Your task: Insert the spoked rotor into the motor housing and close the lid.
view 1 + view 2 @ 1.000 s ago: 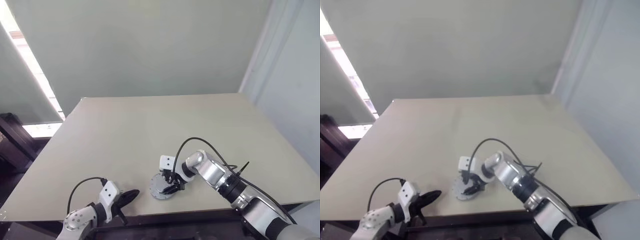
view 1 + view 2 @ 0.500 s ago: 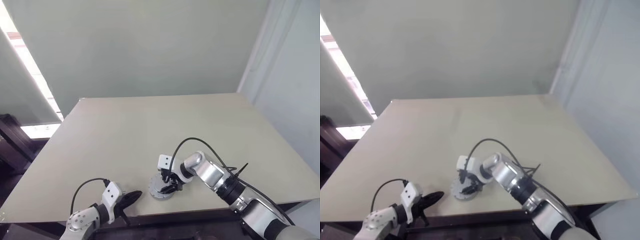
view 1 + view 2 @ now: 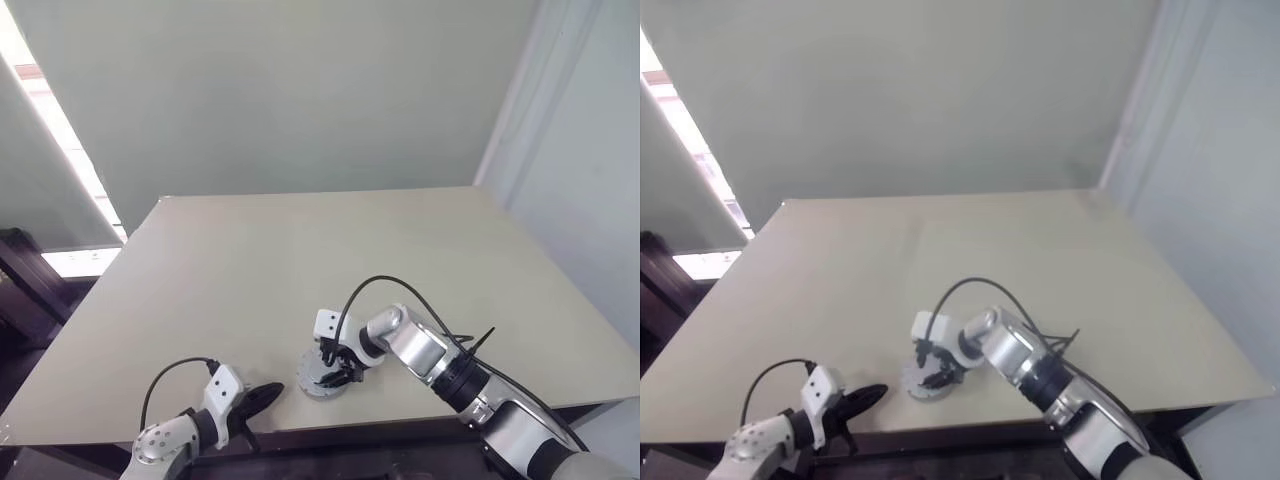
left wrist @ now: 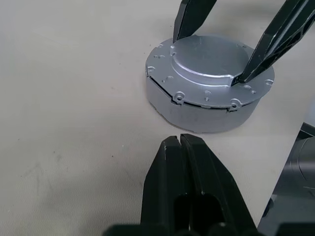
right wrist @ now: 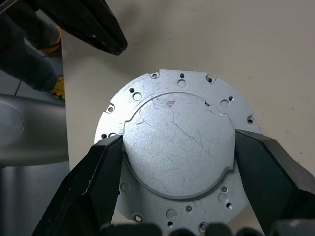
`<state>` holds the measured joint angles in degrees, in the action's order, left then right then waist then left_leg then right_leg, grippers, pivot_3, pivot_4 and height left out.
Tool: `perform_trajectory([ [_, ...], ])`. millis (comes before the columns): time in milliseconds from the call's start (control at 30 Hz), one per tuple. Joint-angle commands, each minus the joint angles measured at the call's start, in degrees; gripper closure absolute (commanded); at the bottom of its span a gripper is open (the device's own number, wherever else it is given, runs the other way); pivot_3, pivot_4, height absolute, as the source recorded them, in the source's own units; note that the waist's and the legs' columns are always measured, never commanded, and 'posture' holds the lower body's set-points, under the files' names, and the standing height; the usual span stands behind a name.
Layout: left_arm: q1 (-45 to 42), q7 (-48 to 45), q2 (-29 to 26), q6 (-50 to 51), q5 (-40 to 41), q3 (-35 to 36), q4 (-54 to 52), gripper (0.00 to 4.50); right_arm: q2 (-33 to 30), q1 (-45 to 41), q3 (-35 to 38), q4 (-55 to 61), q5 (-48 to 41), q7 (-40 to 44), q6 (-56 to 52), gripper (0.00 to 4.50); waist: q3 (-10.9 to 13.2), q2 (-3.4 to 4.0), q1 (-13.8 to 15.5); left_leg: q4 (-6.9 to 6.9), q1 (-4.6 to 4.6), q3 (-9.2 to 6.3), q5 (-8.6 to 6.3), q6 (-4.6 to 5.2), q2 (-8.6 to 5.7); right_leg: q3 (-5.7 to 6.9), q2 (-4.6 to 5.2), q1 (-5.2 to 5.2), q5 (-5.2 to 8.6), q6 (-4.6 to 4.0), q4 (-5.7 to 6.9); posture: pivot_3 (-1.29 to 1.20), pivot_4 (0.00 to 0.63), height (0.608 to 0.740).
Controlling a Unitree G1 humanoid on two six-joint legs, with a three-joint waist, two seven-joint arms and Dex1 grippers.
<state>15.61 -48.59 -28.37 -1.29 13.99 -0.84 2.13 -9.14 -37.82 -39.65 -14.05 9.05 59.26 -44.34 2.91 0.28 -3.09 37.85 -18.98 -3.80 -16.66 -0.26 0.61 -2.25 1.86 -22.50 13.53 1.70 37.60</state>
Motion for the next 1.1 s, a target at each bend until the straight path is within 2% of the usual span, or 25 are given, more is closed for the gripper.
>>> perform_trajectory([
  [33, -0.3, 0.2, -0.3, -0.8, 0.0, 0.5, -1.4, 4.50, -0.7, 0.8, -1.5, -2.8, 1.6, -2.5, -2.8, 1.21, 0.0, 0.00, 0.0, -0.01, 0.01, 0.00, 0.00, 0.00, 0.00, 0.00, 0.00, 0.00, 0.00, 0.00, 0.00, 0.00, 0.000, 0.740],
  [467, -3.9, 2.8, 2.6, -0.3, -0.1, -0.2, -0.9, 4.50, -2.1, 0.5, -4.2, -2.4, 3.0, -3.1, -1.3, 1.21, 0.0, 0.02, 0.0, -0.02, 0.06, -0.04, -0.06, -0.10, 0.00, 0.02, 0.01, -0.02, 0.01, 0.00, -0.02, 0.00, 0.000, 0.740],
  [800, -9.2, 3.0, 6.9, -2.0, -2.7, -4.0, 7.2, 4.50, -2.5, 0.5, -4.8, -1.5, 2.8, -3.1, -1.8, 1.21, -0.2, -0.08, 0.0, -0.11, 0.06, -0.04, -0.01, -0.02, -0.05, 0.03, 0.00, -0.02, 0.00, 0.01, -0.06, 0.00, 0.000, 0.740],
  [1100, -9.9, 1.7, 6.5, -1.6, -3.9, -6.0, 9.9, 4.50, -2.6, 0.5, -4.6, -0.8, 2.0, -2.7, -2.5, 1.21, -0.4, 0.13, 0.0, -0.09, 0.08, -0.05, -0.03, -0.04, -0.07, 0.02, 0.03, 0.03, 0.02, 0.03, -0.10, 0.00, 0.000, 0.740],
])
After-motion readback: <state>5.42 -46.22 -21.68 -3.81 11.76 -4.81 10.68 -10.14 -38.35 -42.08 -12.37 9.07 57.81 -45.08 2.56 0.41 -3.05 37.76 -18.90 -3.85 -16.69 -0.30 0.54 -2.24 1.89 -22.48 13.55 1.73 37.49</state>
